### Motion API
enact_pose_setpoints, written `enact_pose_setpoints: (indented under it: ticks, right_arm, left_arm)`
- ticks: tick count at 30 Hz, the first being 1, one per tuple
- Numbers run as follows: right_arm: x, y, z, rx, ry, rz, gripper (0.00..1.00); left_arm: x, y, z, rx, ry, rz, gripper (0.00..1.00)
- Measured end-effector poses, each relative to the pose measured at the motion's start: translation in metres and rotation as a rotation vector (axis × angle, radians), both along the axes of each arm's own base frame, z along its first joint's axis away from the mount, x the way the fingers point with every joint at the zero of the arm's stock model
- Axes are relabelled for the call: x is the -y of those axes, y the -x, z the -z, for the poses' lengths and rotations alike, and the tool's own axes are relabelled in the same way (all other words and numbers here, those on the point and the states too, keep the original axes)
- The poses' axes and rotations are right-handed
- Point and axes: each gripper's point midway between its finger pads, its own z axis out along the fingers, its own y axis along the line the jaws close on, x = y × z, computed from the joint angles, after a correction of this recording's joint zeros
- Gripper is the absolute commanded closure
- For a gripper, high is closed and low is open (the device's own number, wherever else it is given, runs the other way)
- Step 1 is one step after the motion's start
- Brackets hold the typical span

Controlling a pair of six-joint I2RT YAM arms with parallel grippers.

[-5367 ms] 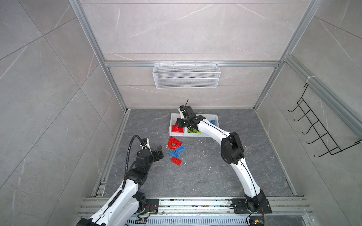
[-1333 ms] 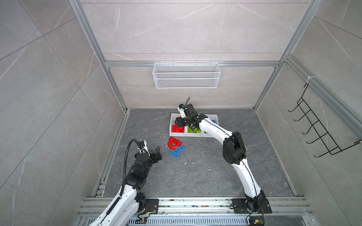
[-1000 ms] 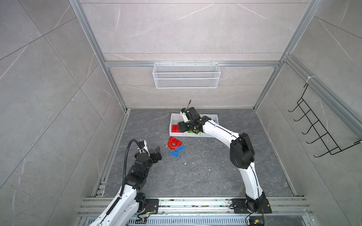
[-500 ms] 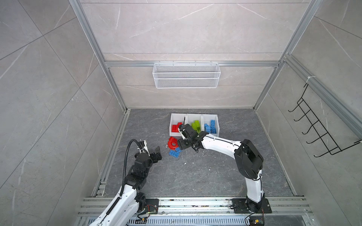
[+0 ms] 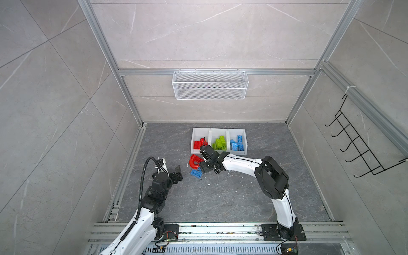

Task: Sort the legos into containers by color
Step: 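Release the red brick and move the right gripper over the blue bricks, then grasp a blue brick with the right gripper and carry it to the end compartment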

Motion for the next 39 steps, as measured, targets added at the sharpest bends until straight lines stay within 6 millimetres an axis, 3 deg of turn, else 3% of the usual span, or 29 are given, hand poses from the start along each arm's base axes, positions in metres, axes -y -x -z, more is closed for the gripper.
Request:
enact_pose_setpoints:
  ticks: [5,10,14,18,21,31,39]
  right_arm:
    - [0.007,0.005,0.0,0.008,0.001,0.001,0.28]
    - [0.036,0.023,-0.006,0.002,0.054,0.012,0.26]
    - [0.049,0.032,-0.028,0.011,0.053,0.019,0.25]
    - [0.047,0.035,-0.058,0.035,-0.018,0.025,0.24]
    - [0.042,0.038,-0.064,0.025,-0.05,0.01,0.22]
    - [0.024,0.038,-0.024,-0.021,0.099,-0.246,0.18]
    - [0.015,0.03,-0.002,-0.041,0.181,-0.345,0.13]
  left_arm:
    - [0.0,0.0,-0.001,0.003,0.001,0.0,0.0]
    - [0.0,0.0,-0.001,0.003,0.001,0.0,0.0]
    - [0.0,0.0,0.0,0.0,0.0,0.0,0.0]
    - [0.0,0.0,0.0,-0.001,0.0,0.001,0.0]
    - [0.0,0.0,0.0,-0.001,0.0,0.001,0.0]
    - [0.0,0.0,0.0,-0.001,0.0,0.001,0.0]
    - [0.0,0.0,0.0,-0.001,0.0,0.0,0.0]
